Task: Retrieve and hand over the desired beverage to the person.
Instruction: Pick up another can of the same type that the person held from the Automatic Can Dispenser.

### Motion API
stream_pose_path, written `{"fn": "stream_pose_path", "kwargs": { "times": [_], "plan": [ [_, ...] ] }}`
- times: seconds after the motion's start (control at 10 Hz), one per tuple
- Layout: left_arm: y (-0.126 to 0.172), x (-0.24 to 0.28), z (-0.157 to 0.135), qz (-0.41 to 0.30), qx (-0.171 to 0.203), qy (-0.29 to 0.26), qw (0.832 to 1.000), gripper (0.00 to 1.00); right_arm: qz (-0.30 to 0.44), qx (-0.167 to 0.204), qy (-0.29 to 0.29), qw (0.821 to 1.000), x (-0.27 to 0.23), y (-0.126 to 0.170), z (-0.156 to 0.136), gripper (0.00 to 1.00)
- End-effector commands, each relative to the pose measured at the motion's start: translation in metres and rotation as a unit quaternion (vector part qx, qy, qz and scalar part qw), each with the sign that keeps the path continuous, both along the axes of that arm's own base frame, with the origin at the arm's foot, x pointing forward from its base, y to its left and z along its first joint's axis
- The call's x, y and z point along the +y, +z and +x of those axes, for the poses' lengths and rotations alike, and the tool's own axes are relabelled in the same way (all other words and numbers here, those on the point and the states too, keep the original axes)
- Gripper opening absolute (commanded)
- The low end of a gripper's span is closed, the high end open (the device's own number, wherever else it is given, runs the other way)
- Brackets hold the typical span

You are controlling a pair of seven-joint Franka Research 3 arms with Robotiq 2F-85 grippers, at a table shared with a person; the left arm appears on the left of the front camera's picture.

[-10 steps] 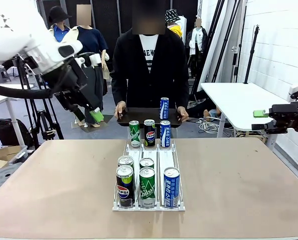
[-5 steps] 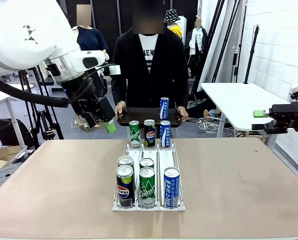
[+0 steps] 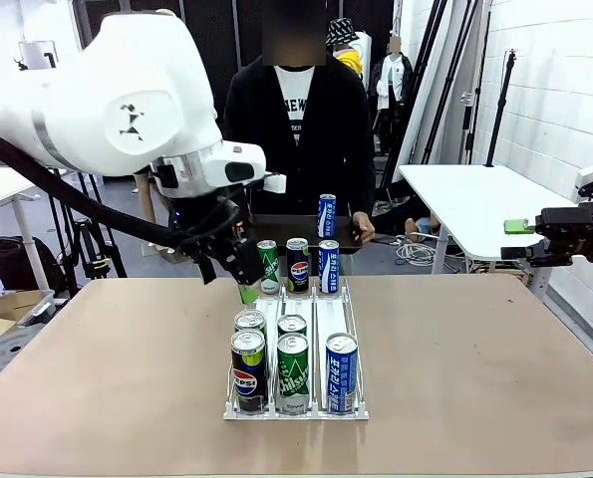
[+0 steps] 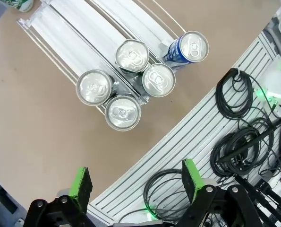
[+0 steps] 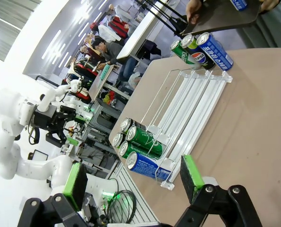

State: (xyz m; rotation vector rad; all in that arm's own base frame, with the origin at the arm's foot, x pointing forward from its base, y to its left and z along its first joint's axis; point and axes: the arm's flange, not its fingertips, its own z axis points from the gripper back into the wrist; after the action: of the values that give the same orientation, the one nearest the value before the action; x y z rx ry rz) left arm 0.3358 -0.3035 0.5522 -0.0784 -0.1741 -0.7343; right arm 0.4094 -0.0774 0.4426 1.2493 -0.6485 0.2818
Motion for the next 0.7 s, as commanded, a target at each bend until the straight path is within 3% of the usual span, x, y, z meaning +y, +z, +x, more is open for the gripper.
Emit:
{"fn": "stream_pose_path", "kwargs": {
  "times": [0.0,0.2,0.6],
  "plan": [
    [-0.008,-0.007,0.012,0.001,0.010,0.015,1.000,1.00,0.006,-0.003,0.000,1.000,0.000,0.001,-0.001,1.00],
    [-0.024,-0.012,0.022,0.007,0.028,0.026,0.999,1.00,0.006,-0.003,0.000,1.000,0.000,0.001,-0.001,1.00],
    [-0.055,-0.020,0.026,0.034,0.032,0.037,0.998,1.00,0.006,-0.003,0.000,1.000,0.000,0.001,-0.001,1.00]
  ]
}}
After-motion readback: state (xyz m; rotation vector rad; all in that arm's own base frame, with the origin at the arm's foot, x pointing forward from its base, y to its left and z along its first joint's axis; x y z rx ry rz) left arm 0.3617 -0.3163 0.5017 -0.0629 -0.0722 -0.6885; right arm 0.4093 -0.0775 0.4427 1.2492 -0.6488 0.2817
